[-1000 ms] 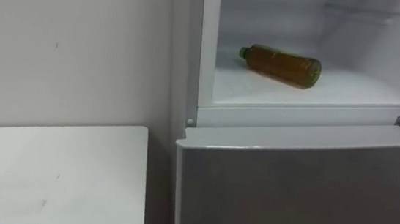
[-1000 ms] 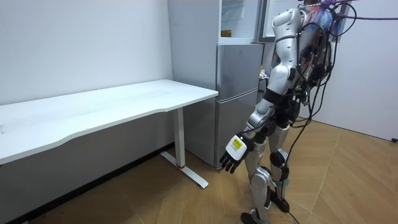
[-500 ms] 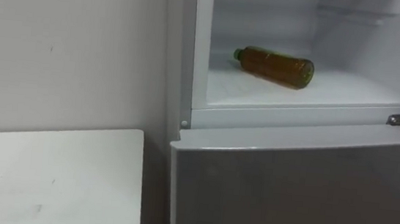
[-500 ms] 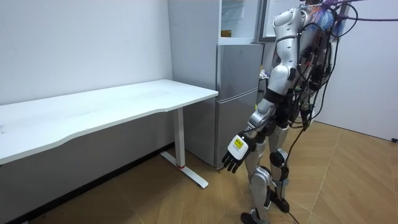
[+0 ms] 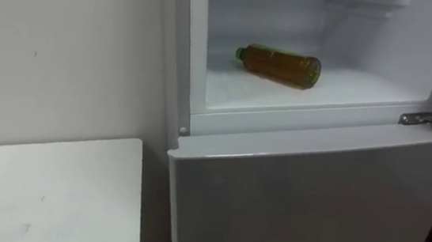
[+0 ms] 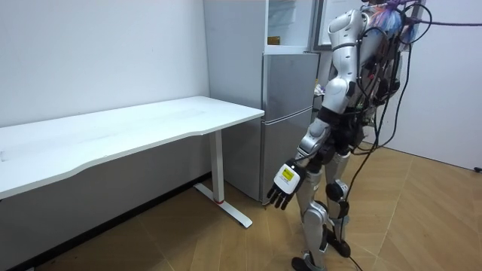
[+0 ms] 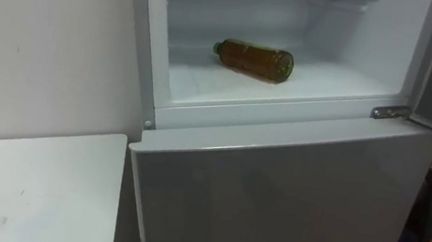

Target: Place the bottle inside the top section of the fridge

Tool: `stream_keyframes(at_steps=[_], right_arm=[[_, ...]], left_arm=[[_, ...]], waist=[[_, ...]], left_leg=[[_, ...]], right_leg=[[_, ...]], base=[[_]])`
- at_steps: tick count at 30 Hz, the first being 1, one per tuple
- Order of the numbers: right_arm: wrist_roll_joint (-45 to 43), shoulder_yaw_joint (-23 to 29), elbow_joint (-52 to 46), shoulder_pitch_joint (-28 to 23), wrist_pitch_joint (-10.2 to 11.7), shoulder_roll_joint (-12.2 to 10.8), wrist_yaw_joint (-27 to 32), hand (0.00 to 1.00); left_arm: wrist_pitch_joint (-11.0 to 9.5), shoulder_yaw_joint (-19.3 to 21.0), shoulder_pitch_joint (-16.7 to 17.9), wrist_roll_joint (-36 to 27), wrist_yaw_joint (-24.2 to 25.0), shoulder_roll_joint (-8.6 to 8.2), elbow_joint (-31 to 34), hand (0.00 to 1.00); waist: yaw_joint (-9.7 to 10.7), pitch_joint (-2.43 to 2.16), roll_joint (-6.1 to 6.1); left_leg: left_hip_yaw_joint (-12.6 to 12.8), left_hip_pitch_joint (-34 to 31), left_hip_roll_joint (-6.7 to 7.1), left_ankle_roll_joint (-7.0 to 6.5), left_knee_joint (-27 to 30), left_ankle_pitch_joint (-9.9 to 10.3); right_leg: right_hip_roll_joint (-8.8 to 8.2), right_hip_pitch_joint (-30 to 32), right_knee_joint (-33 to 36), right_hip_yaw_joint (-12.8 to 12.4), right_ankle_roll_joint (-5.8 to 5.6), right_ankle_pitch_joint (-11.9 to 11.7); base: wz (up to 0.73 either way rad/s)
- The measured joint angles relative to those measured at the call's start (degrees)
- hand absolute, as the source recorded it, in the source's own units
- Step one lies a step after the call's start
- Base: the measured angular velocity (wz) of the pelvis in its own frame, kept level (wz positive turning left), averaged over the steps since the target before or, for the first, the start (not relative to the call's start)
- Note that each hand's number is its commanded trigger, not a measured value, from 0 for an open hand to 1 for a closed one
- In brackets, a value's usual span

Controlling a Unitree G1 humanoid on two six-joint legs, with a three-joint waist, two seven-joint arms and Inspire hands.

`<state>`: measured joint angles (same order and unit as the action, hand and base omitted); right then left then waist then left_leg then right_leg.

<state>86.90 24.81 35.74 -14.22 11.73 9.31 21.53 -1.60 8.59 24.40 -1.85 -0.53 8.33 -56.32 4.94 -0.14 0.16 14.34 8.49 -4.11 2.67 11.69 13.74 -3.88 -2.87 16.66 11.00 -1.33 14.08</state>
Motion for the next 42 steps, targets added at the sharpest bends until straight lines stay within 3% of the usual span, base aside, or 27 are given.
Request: stream_keyframes(at_steps=[2, 3, 5, 8, 10, 15, 22, 26, 32, 42], right_arm=[[1.1, 4.7, -4.3, 1.8, 0.2, 1.9, 0.3, 0.00], [1.1, 5.8, -5.2, 2.6, 0.2, 2.6, 0.4, 0.00], [1.2, 8.5, -7.1, 5.9, 0.7, 6.0, 0.4, 0.00], [1.4, 10.3, -9.1, 8.3, 1.5, 8.1, 0.3, 0.00], [1.8, 12.1, -11.4, 9.0, 1.5, 8.2, 0.9, 0.00], [1.7, 14.8, -20.8, 9.6, 1.9, 8.4, 1.2, 0.00], [-1.6, 15.6, -30.6, 15.4, 2.1, 9.0, 1.8, 0.00], [-4.5, 14.8, -37.9, 16.0, 2.3, 9.2, 2.0, 0.00], [-6.2, 14.7, -43.3, 16.0, 2.5, 9.3, 1.6, 0.00], [-6.1, 14.6, -43.9, 16.0, 2.0, 9.3, 1.7, 0.00]], left_arm=[[-0.5, 3.8, 0.1, 0.1, -0.1, 0.08, 0.2, 0.00], [-0.5, 4.3, 0.1, 0.1, -0.1, 0.24, 0.3, 0.00], [-0.6, 5.0, 0.1, 0.2, -0.2, 1.09, 1.2, 0.00], [-1.3, 5.0, -0.2, 0.2, -0.5, 1.85, 1.5, 0.00], [-1.4, 4.9, -0.2, 0.4, -0.5, 1.87, 1.5, 0.00], [-1.2, 5.9, 0.4, 4.1, -0.1, 1.81, 1.5, 0.00], [-1.2, 5.8, -0.1, 6.0, 0.0, 1.76, 2.0, 0.00], [-1.2, 5.9, -0.2, 6.6, 0.2, 1.07, 1.6, 0.00], [-1.2, 5.9, -0.3, 6.6, 2.3, 0.85, 1.4, 0.00], [-1.3, 7.0, -0.3, 10.5, 4.8, 0.75, -0.2, 0.00]], waist=[[0.1, 0.11, 0.52], [0.4, 0.19, 0.65], [1.3, 0.33, 1.29], [1.3, 0.42, 2.08], [1.3, 0.28, 2.71], [1.1, 0.23, 2.98], [1.0, 0.20, 2.55], [0.4, 0.07, 1.84], [-0.5, 0.01, 1.21], [-0.5, -0.03, 1.10]], left_leg=[[0.1, 0.1, 0.02, 0.00, 0.0, 0.0], [0.1, 0.1, 0.02, 0.00, 0.0, 0.0], [0.1, 0.0, -0.01, 0.00, -0.1, 0.0], [0.0, -0.4, -0.19, 0.02, -0.1, 0.0], [-0.1, -1.0, -0.17, 0.02, 0.0, 0.0], [-0.2, -1.0, -0.13, 0.02, 0.0, 0.0], [-0.1, -1.5, -0.10, 0.01, 0.4, 0.0], [-0.1, -1.8, -0.22, 0.02, 1.1, 0.0], [0.0, -2.0, -0.17, 0.02, 0.6, 0.0], [-0.3, -2.0, -0.08, 0.02, -0.1, 0.0]], right_leg=[[-0.03, 0.0, 0.0, 0.0, -0.01, 0.0], [-0.03, -0.1, -0.1, 0.0, -0.01, 0.0], [0.02, -0.1, -0.3, 0.2, -0.01, 0.0], [0.20, -0.2, -0.9, 0.4, 0.07, -0.1], [0.17, 0.1, -1.0, 0.6, 0.06, -0.1], [0.15, 0.0, -1.0, 0.6, 0.06, -0.1], [0.10, 0.0, -1.0, 0.6, 0.06, -0.1], [0.08, 0.1, -1.0, 0.8, 0.07, -0.1], [0.01, 0.7, -1.2, 1.0, 0.10, -0.1], [-0.01, 0.9, 0.1, 1.0, 0.08, -0.1]], base=[[-0.04], [0.00], [0.05], [0.04], [0.03], [-0.01], [0.00], [0.02], [0.02], [0.00]])
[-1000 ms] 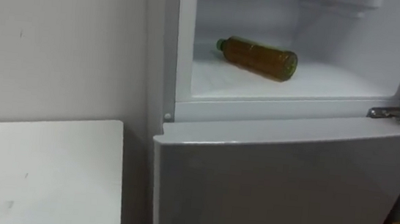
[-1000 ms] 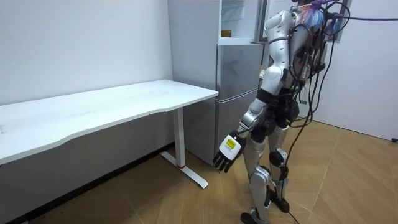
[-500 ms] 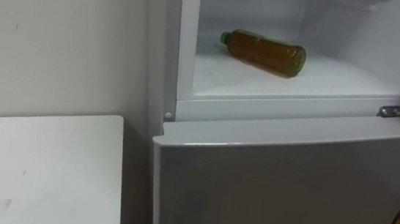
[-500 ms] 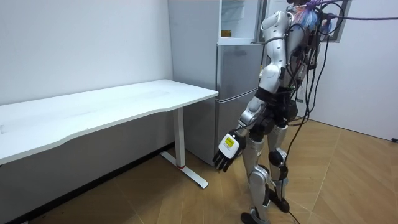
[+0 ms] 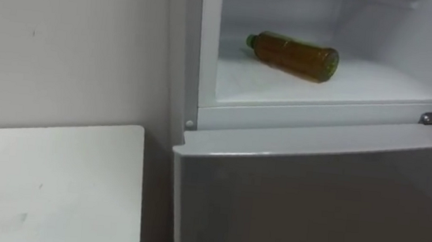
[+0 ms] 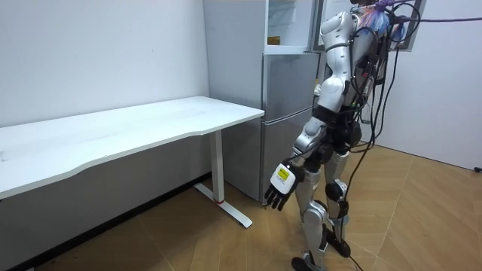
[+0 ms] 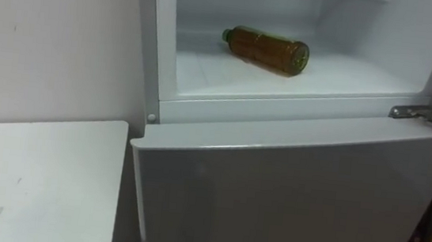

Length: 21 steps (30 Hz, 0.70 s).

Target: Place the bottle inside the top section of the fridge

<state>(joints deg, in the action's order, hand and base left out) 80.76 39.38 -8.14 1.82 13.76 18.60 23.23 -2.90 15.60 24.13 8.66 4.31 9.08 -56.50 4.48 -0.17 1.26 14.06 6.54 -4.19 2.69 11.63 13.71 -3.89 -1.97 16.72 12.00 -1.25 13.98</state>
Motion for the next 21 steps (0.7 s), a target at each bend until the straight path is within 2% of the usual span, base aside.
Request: stream_keyframes(at_steps=[8, 14, 21], right_arm=[[-0.2, -1.1, -0.1, 0.0, 0.1, 0.0, 0.0, 0.00], [-4.9, -4.5, -0.4, -0.1, 1.5, -0.5, 0.0, 0.00], [-8.2, -8.9, -0.9, -0.9, 1.8, -0.7, 0.1, 0.00]], left_arm=[[0.0, 0.1, -0.1, 1.3, 0.4, -1.07, -1.6, 0.00], [0.0, 0.1, -0.6, 2.9, 1.2, -1.19, -1.7, 0.00], [-0.9, -0.2, -1.3, 2.8, 1.5, -1.23, -3.4, 0.00]], waist=[[-0.1, 0.00, 0.01], [-0.1, 0.00, -0.07], [-0.1, 0.01, -0.04]], left_leg=[[0.1, -0.1, 0.00, 0.00, 0.1, 0.0], [0.5, -1.4, -0.05, -0.01, 0.7, 0.0], [1.3, -1.3, -0.16, -0.02, 1.3, 0.0]], right_leg=[[-0.03, 0.7, 0.3, -0.3, 0.02, 0.0], [-0.04, 2.2, 1.3, -0.9, 0.14, -0.1], [0.11, 3.1, 2.7, -2.6, 0.39, -0.2]], base=[[-0.01], [-0.03], [-0.14]])
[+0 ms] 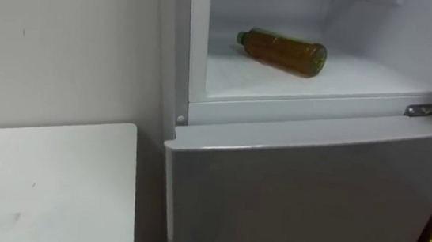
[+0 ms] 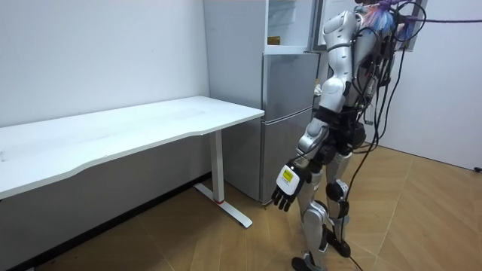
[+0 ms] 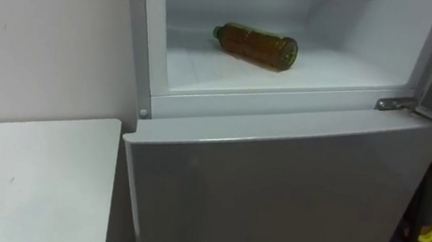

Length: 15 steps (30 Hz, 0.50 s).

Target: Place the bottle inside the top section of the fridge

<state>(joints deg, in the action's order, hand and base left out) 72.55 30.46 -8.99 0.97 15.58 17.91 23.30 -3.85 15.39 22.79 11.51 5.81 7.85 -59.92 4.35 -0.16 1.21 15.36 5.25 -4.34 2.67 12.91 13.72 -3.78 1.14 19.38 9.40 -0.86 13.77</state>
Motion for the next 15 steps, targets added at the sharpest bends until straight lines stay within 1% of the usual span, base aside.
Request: stream_keyframes(at_steps=[2, 4, 5, 6, 8, 10, 13, 15], right_arm=[[-0.9, -1.2, -0.7, -0.5, 0.2, -0.5, 0.0, 0.00], [-1.1, -3.3, -1.8, -0.8, 1.9, -1.4, 0.2, 0.00], [-1.1, -4.1, -2.6, -0.9, 2.7, -2.4, 0.2, 0.00], [-1.2, -4.6, -3.0, -1.1, 3.3, -2.8, 0.2, 0.00], [-3.7, -6.8, -3.4, -2.1, 4.8, -3.5, 0.1, 0.00], [-5.6, -8.2, -4.0, -3.2, 5.0, -3.5, -0.2, 0.00], [-5.8, -10.7, -5.3, -3.9, 5.2, -3.6, -0.6, 0.00], [-5.8, -11.8, -5.6, -4.4, 5.8, -3.8, -1.4, 0.00]], left_arm=[[-0.5, -0.4, 0.0, 0.0, 0.0, 0.02, -0.1, 0.00], [-0.7, -2.2, -0.1, 0.0, -0.1, 0.07, -0.1, 0.00], [-0.8, -2.4, -0.3, 0.0, -0.1, 0.09, -0.1, 0.00], [-0.9, -2.8, -0.3, 0.0, -0.1, 0.13, -0.1, 0.00], [-1.3, -4.4, -0.4, 0.0, -0.1, 0.21, -0.1, 0.00], [-1.6, -4.8, -0.7, -0.1, 0.0, 0.24, -0.4, 0.00], [-1.7, -5.7, -1.0, -0.1, 0.3, 0.36, -0.7, 0.00], [-1.9, -6.1, -1.2, -0.2, 0.6, 0.40, -0.9, 0.00]], waist=[[0.0, 0.00, 0.00], [0.0, 0.03, -0.06], [0.0, 0.03, -0.07], [0.0, 0.03, -0.07], [0.0, 0.10, -0.28], [-0.1, 0.12, -0.53], [-0.2, 0.10, -0.88], [-0.4, 0.07, -1.13]], left_leg=[[0.2, -0.3, 0.01, -0.01, 0.4, 0.0], [0.3, -1.0, 0.01, -0.01, 0.9, 0.0], [0.3, -1.3, -0.07, -0.01, 0.9, 0.0], [0.2, -1.5, -0.11, -0.02, 0.9, 0.0], [0.2, -1.6, -0.19, -0.02, 0.9, 0.0], [0.2, -1.6, -0.16, -0.03, 0.9, 0.0], [0.4, -1.7, -0.16, -0.04, 0.9, 0.0], [0.4, -1.7, -0.17, -0.04, 0.9, 0.0]], right_leg=[[-0.10, 0.2, 0.3, -0.1, 0.01, 0.0], [-0.07, 1.1, 0.4, -0.5, 0.07, 0.0], [0.05, 1.7, 0.4, -0.6, 0.16, -0.1], [0.11, 1.9, 0.4, -0.6, 0.20, -0.1], [0.22, 2.0, 0.3, -0.6, 0.25, -0.3], [0.22, 2.1, 0.4, -0.8, 0.26, -0.5], [0.28, 2.3, 0.7, -1.1, 0.41, -0.8], [0.29, 2.3, 0.6, -1.1, 0.42, -0.9]], base=[[-0.05], [-0.04], [0.00], [0.00], [0.00], [-0.03], [-0.10], [-0.06]])
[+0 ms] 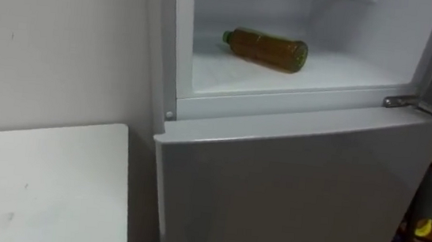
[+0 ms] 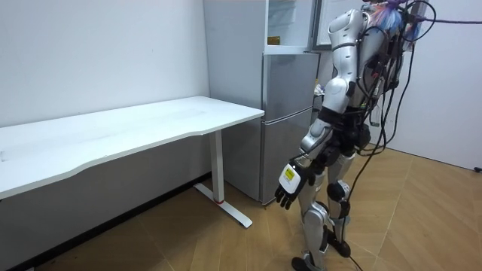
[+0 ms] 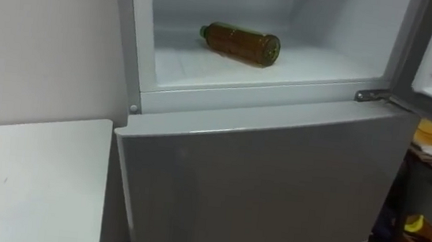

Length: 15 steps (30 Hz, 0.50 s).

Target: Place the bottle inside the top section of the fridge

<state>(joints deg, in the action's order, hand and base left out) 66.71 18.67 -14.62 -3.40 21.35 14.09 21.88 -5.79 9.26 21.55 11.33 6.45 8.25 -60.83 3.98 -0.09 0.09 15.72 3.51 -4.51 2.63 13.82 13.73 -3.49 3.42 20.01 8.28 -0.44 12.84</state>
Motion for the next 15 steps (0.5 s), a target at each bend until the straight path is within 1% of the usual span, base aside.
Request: stream_keyframes(at_steps=[1, 3, 6, 9, 15], right_arm=[[0.0, -0.3, 0.0, 0.0, 0.2, -0.8, -1.2, 0.00], [0.0, -1.5, 0.0, -0.1, 1.1, -1.4, -2.1, 0.00], [-0.2, -3.3, -1.8, -1.1, 1.4, -3.1, -3.7, 0.00], [-2.0, -5.3, -2.0, -2.0, 1.4, -3.3, -4.4, 0.00], [-3.9, -8.7, -2.0, -2.3, 0.8, -3.5, -5.2, 0.00]], left_arm=[[-0.1, -0.1, 0.0, -0.1, 0.0, -0.01, 0.0, 0.00], [-0.1, -0.6, -0.1, -0.4, 0.2, 0.01, 0.0, 0.00], [-0.1, -1.5, -0.8, -0.4, 0.5, -0.01, -1.0, 0.00], [-0.1, -1.9, -0.8, -0.5, 0.5, -0.09, -1.0, 0.00], [-0.1, -2.2, -1.0, -0.4, 0.5, -0.08, -1.0, 0.00]], waist=[[-0.3, -0.03, -0.09], [-1.1, -0.14, -0.31], [-2.2, -0.46, -0.98], [-2.7, -0.39, -1.27], [-2.7, -0.33, -1.32]], left_leg=[[0.0, 0.0, -0.04, 0.00, 0.2, 0.0], [-0.1, 0.1, -0.15, 0.00, 0.6, 0.0], [-0.2, 0.2, -0.19, 0.01, 0.8, 0.0], [-0.1, 0.5, -0.22, 0.00, 0.8, 0.0], [-0.2, 0.3, -0.21, -0.06, 0.6, 0.1]], right_leg=[[0.05, 0.0, 0.0, -0.2, 0.02, 0.0], [0.10, -0.3, -0.3, -0.2, 0.11, -0.2], [0.12, -0.6, -0.3, -0.2, 0.12, -0.2], [0.12, -0.8, -0.2, -0.1, 0.15, -0.2], [0.11, -0.5, -0.2, -0.1, 0.11, -0.3]], base=[[-0.06], [-0.05], [0.00], [0.00], [0.00]])
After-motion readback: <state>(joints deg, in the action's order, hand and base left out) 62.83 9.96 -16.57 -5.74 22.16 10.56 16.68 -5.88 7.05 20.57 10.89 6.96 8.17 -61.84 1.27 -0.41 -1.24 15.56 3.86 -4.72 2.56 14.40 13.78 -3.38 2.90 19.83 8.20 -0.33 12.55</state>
